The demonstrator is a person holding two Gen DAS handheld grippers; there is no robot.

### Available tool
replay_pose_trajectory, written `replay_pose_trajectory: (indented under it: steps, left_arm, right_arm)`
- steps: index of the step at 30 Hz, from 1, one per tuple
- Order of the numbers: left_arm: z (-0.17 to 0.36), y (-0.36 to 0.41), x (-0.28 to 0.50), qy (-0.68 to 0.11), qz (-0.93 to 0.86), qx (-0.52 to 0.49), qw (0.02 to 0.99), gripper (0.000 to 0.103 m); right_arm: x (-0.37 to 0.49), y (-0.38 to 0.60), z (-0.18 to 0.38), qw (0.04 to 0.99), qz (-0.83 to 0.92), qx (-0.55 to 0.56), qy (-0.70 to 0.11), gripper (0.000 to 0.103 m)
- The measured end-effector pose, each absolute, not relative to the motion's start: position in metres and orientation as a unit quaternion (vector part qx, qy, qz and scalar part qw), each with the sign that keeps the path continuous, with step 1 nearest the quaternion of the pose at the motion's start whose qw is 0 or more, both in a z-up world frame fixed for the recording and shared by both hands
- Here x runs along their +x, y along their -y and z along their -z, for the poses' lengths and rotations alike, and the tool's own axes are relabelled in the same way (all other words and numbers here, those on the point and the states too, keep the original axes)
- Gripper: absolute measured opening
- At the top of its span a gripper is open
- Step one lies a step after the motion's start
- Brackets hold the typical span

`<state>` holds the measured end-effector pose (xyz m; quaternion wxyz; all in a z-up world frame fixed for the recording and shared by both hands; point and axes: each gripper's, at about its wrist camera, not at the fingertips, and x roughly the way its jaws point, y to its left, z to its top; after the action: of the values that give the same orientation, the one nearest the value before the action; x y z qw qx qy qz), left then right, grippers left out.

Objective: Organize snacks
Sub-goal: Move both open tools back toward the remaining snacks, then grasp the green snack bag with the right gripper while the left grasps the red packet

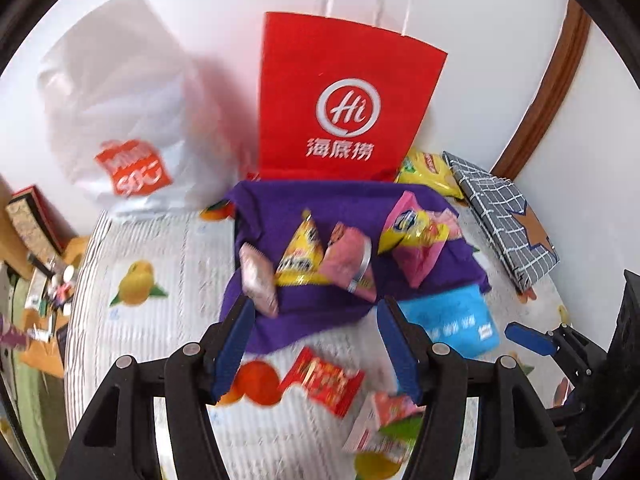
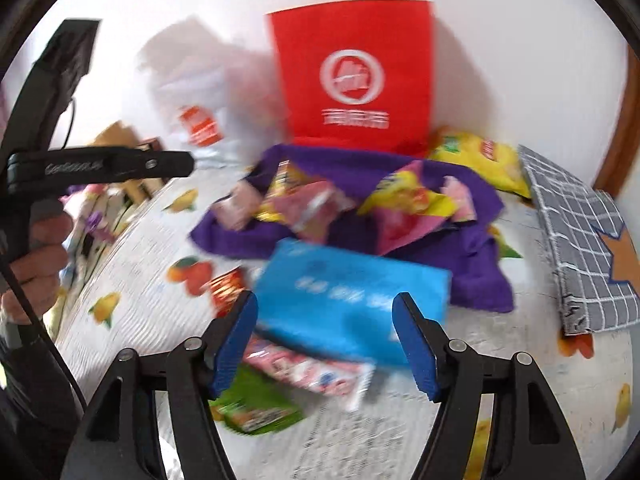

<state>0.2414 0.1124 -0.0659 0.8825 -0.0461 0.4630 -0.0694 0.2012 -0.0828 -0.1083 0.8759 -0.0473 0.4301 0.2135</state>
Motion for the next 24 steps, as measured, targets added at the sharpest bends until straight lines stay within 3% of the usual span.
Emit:
replay_pose_trajectory:
  steps: [18, 20, 24]
  left_arm:
    - [0.105, -0.161, 0.176, -0.492, 0.035, -0.088, 0.865, 0.062]
    - [0.108, -0.161, 0.173, -0.496, 0.033, -0.086, 0.863, 0.062]
    - [0.118, -0.156, 0.171, -0.503, 0.032, -0.085, 0.859, 0.062]
  right_arm:
    - [0.157, 0.042, 0.185, 0.844, -0.219, -0.066, -0.484, 0.069]
    - [0.157, 0.041, 0.192, 0.843, -0.213, -0.072, -0.489, 0.059]
    - [0.149, 0.046, 0.187, 0.853, -0.216, -0.074, -0.470, 0.054]
